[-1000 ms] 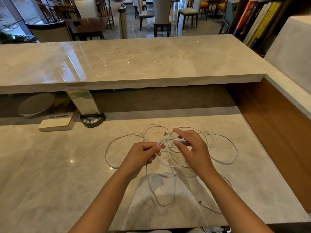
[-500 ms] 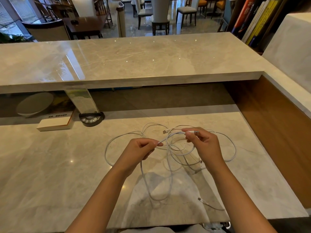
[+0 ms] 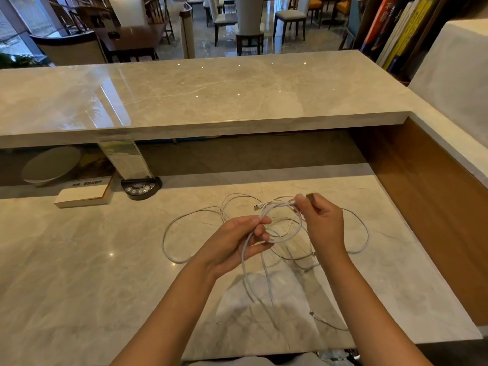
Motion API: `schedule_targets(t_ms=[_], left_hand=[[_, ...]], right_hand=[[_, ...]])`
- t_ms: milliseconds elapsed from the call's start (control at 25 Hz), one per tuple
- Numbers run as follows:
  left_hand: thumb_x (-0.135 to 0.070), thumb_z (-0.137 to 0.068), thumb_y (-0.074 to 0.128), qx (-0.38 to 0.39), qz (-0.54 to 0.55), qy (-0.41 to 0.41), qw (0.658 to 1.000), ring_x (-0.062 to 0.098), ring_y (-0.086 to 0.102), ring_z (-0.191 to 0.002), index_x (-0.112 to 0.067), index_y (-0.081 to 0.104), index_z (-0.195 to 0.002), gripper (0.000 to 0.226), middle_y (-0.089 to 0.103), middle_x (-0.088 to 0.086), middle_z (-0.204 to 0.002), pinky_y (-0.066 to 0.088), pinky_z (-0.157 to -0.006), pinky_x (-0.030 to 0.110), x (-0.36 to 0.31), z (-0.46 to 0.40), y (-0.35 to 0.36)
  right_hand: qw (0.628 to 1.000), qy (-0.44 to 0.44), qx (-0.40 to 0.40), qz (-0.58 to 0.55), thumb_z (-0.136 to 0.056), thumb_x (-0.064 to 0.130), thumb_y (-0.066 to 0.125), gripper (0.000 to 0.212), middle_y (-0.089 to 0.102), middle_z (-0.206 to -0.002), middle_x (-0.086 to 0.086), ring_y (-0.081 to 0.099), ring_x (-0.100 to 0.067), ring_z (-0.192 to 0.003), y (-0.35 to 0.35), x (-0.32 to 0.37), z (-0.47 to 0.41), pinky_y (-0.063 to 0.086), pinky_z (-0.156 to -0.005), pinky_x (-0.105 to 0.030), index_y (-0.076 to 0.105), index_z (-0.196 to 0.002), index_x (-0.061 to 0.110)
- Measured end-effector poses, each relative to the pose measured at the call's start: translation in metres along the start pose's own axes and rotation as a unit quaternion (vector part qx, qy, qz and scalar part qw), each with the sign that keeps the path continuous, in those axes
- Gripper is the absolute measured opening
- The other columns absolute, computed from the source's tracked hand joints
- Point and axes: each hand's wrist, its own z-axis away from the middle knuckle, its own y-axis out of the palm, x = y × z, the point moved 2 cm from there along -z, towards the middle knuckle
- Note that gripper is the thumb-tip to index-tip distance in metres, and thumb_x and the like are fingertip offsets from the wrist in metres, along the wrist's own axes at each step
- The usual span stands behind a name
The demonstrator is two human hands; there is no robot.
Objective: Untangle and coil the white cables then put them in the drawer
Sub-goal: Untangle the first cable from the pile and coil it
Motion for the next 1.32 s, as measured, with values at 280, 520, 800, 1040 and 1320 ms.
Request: schedule_targets(t_ms=[280, 520, 800, 1040, 1320], left_hand=[[-0.009, -0.095, 0.038, -0.045, 0.050, 0.049, 0.997, 0.012, 0.062, -0.052, -0.003, 0.064, -0.081, 0.030, 0.061, 0.003, -0.055, 0.057, -0.061, 0.024, 0.005, -0.006, -0.009], [-0.020, -0.096, 0.039, -0.100, 0.148, 0.133, 0.975, 0.008, 0.059, -0.047, -0.008, 0.053, -0.076, 0.027, 0.057, -0.002, -0.047, 0.054, -0.057, 0.019, -0.006, -0.016, -0.024], [-0.022, -0.096, 0.039, -0.125, 0.136, 0.157, 0.970, 0.003, 0.046, -0.042, -0.006, 0.061, -0.094, 0.027, 0.045, -0.006, -0.045, 0.048, -0.051, 0.016, -0.009, -0.014, -0.045], [-0.007, -0.080, 0.055, -0.049, 0.121, 0.158, 0.979, 0.012, 0.063, -0.067, -0.006, 0.067, -0.103, 0.026, 0.061, 0.007, -0.070, 0.055, -0.070, 0.021, -0.007, -0.006, -0.046], [-0.025, -0.077, 0.063, -0.102, 0.081, 0.218, 0.967, 0.006, 0.055, -0.047, -0.012, 0.066, -0.075, 0.014, 0.056, -0.004, -0.051, 0.054, -0.058, 0.020, -0.008, -0.007, -0.047]], right_hand=[[0.982, 0.146, 0.102, -0.057, -0.093, 0.032, 0.049, 0.023, 0.070, -0.090, -0.006, 0.063, -0.020, -0.083, 0.008, -0.003, -0.005, 0.050, -0.079, -0.035, 0.070, -0.089, 0.022], [0.870, 0.232, 0.435, -0.027, -0.093, 0.038, 0.041, 0.034, 0.072, -0.090, 0.002, 0.068, -0.019, -0.087, 0.031, -0.020, 0.060, 0.052, -0.088, -0.029, 0.062, -0.110, 0.018], [0.893, 0.226, 0.389, -0.013, -0.095, 0.007, 0.045, 0.027, 0.041, -0.050, 0.010, 0.034, -0.006, -0.047, 0.027, -0.020, 0.053, 0.030, -0.048, -0.017, 0.069, -0.085, 0.015], [0.927, 0.237, 0.285, -0.056, -0.096, 0.006, 0.042, 0.030, 0.027, -0.054, 0.001, 0.025, -0.005, -0.043, 0.019, -0.024, 0.034, 0.024, -0.044, -0.015, 0.068, -0.081, 0.012], [0.913, 0.208, 0.349, -0.031, -0.093, 0.011, 0.052, 0.022, 0.033, -0.049, 0.007, 0.027, -0.009, -0.047, 0.026, -0.024, 0.036, 0.025, -0.046, -0.019, 0.074, -0.090, 0.015]])
